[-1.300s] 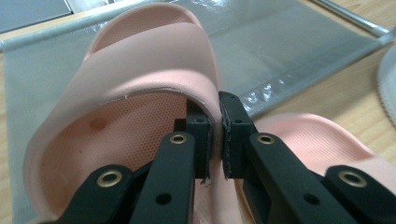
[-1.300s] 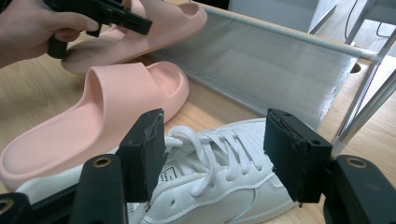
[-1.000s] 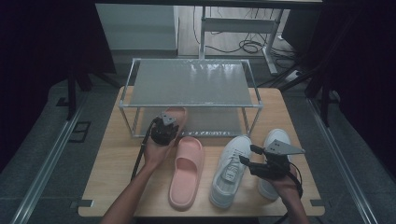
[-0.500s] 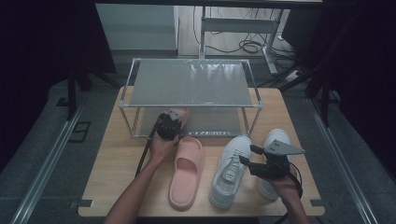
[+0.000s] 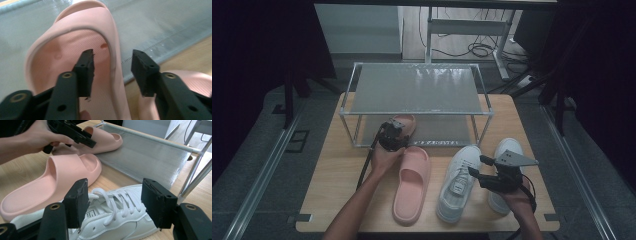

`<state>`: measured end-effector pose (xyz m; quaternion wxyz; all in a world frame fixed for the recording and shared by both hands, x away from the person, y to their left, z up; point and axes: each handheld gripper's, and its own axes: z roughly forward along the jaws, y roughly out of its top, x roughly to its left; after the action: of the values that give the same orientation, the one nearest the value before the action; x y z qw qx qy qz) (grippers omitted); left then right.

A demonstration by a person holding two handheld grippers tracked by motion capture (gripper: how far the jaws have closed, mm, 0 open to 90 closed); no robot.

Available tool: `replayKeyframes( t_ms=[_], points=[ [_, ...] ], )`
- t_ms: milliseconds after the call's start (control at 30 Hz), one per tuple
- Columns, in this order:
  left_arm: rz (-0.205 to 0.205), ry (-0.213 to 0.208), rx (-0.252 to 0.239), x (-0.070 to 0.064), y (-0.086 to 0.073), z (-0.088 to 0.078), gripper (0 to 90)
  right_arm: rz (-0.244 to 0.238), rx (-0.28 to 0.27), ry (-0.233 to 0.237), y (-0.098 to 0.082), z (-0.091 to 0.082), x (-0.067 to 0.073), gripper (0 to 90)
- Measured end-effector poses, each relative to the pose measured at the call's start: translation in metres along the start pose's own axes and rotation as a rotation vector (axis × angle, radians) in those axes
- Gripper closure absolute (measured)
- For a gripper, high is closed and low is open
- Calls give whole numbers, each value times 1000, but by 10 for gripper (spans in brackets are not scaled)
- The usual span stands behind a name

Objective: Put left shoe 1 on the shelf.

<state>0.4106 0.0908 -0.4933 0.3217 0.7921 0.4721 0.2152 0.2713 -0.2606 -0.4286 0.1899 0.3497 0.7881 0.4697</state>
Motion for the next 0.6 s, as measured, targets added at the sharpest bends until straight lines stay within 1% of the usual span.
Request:
replayKeyframes(
  t_ms=[33, 233, 267, 300, 333, 433, 600],
  points=[
    [7, -5, 0, 0, -1, -3, 497, -1, -1, 0, 0, 0, 0, 386],
    [0, -23, -35, 6, -11, -21, 470, 0, -9, -11, 1, -5, -1, 386],
    [6, -28, -36, 7, -13, -24, 469, 1, -11, -12, 1, -5, -2, 386],
    [-1, -43, -45, 9, -15, -29, 467, 1, -11, -13, 1, -5, -2, 386],
    [1, -50, -50, 10, -17, -33, 469, 2, -12, -13, 2, -6, -2, 386],
    [21, -45, -59, 11, -26, -43, 515, 1, -13, -14, 2, -6, -2, 386],
    [19, -66, -78, 17, -40, -59, 640, 3, -10, -10, 1, -4, -1, 386]
  ],
)
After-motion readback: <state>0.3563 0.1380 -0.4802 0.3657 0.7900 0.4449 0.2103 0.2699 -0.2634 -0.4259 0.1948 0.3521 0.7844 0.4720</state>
